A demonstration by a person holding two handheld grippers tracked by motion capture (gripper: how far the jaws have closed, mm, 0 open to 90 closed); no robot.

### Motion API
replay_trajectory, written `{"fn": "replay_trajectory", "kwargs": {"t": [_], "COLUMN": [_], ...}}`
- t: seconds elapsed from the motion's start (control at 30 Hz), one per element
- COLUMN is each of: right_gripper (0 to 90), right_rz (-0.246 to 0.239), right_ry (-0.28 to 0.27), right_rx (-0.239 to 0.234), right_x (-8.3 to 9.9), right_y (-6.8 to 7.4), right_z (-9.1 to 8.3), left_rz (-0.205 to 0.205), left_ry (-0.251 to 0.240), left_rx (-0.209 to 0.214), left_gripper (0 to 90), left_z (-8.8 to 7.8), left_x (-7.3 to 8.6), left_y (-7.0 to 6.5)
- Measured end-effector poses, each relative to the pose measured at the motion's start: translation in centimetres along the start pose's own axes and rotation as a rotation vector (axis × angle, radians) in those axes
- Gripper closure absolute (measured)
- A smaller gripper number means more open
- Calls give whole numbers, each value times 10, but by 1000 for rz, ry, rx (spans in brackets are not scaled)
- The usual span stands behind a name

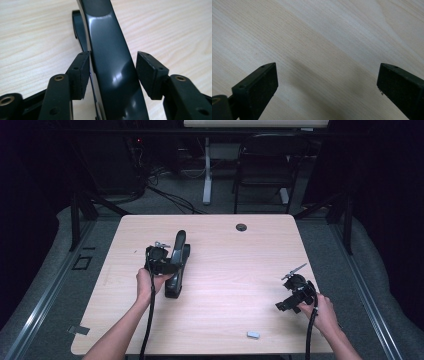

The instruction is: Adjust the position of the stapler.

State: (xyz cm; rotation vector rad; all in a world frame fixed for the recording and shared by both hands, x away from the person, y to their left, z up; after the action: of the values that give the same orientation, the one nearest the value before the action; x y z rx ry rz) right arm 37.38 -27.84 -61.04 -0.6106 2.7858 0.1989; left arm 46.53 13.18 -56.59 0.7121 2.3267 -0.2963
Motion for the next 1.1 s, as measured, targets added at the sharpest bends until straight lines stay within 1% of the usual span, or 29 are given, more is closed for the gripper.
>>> {"fn": "replay_trajectory", "kwargs": {"t": [0.03, 0.07, 0.1, 0.13, 0.2, 0.3, 0.33, 0.37, 0.4, 0.43, 0.47, 0.5, 0.53, 0.57, 0.6, 0.63, 0.67, 0.7, 0.73, 0.77, 0.8, 0.83, 0.9, 0.93, 0.97, 1.0, 1.07, 1.1], "right_gripper": [29, 29, 29, 29, 29, 29, 29, 29, 29, 29, 29, 29, 29, 29, 29, 29, 29, 29, 29, 29, 29, 29, 30, 30, 30, 30, 30, 30], "right_rz": [2, 2, 4, 3, 2, -3, -3, 0, 10, 0, 0, 1, -2, -3, -3, -13, -13, -29, -30, -39, -28, -28, -25, -29, -25, -25, -30, -31], "right_ry": [-2, -2, 3, 3, 6, -2, -2, -2, -4, 8, 8, 16, 18, 11, 11, 13, -2, -8, 1, 5, -5, -5, 13, 21, 20, 20, 12, 13], "right_rx": [8, 8, 0, -1, -1, 6, 6, -6, -7, -1, -1, 0, 3, 6, 6, 8, 10, 15, 10, 21, 20, 20, 4, 15, 10, 10, 18, 17], "right_x": [0, 0, 0, 0, 0, 0, 0, 0, -1, 0, 0, 0, 0, -1, -1, -1, -2, -3, -2, -2, -2, -2, -1, -1, -1, -1, -1, -1], "right_y": [0, 0, 0, 0, 0, 0, 0, 1, 1, 0, 0, 1, 2, 3, 3, 5, 8, 11, 12, 11, 11, 11, 12, 9, 10, 10, 9, 9], "right_z": [1, 1, 1, 2, 2, 0, 0, 2, 3, 3, 3, 3, 2, 2, 2, 0, 0, -1, -1, -1, 1, 1, 2, 2, 2, 2, 2, 2], "left_rz": [-12, -12, -14, -20, -35, -35, -31, -2, 19, 19, 45, 37, 37, 30, 30, 35, 40, 43, 47, 53, 71, 71, 84, 95, 117, 117, 147, 155], "left_ry": [-4, -4, 7, 8, 24, 42, 44, 42, 43, 43, 42, 31, 31, 31, 31, 33, 35, 32, 29, 28, 23, 23, 14, 13, 16, 16, 14, 16], "left_rx": [-22, -22, -32, -39, -41, -50, -50, -50, -74, -74, -90, -70, -70, -28, -28, -13, -6, 1, 6, 12, 22, 22, 45, 47, 61, 61, 66, 71], "left_gripper": [407, 368, 368, 333, 306, 333, 333, 408, 432, 434, 434, 432, 430, 431, 434, 434, 438, 452, 456, 462, 467, 471, 476, 488, 493, 497, 500, 502], "left_z": [1, 1, 2, 4, 7, 12, 13, 13, 13, 13, 12, 12, 12, 11, 11, 11, 11, 11, 11, 10, 10, 10, 10, 9, 8, 8, 8, 8], "left_x": [-2, -2, -2, -2, 1, 4, 4, 3, 2, 2, 2, 3, 3, 4, 4, 5, 5, 5, 5, 5, 6, 6, 6, 6, 7, 7, 7, 6], "left_y": [1, 1, 1, 1, 1, 2, 1, -3, -4, -4, -5, -4, -4, -2, -2, -2, -1, -1, -1, -1, -1, -1, -1, -2, -3, -3, -3, -3]}}
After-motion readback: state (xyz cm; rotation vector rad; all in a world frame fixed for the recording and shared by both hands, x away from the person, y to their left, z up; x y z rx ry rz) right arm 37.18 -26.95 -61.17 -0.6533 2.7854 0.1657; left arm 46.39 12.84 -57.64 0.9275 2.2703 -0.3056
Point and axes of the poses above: each handheld gripper's, and its own axes: z roughly forward along the jaws, x roughly out of its underside, y roughly to its left, the point moved 7 cm from there along z, roughly forward along the jaws, and after that the axes turned 10 degrees about z, right-handed, at the moved point
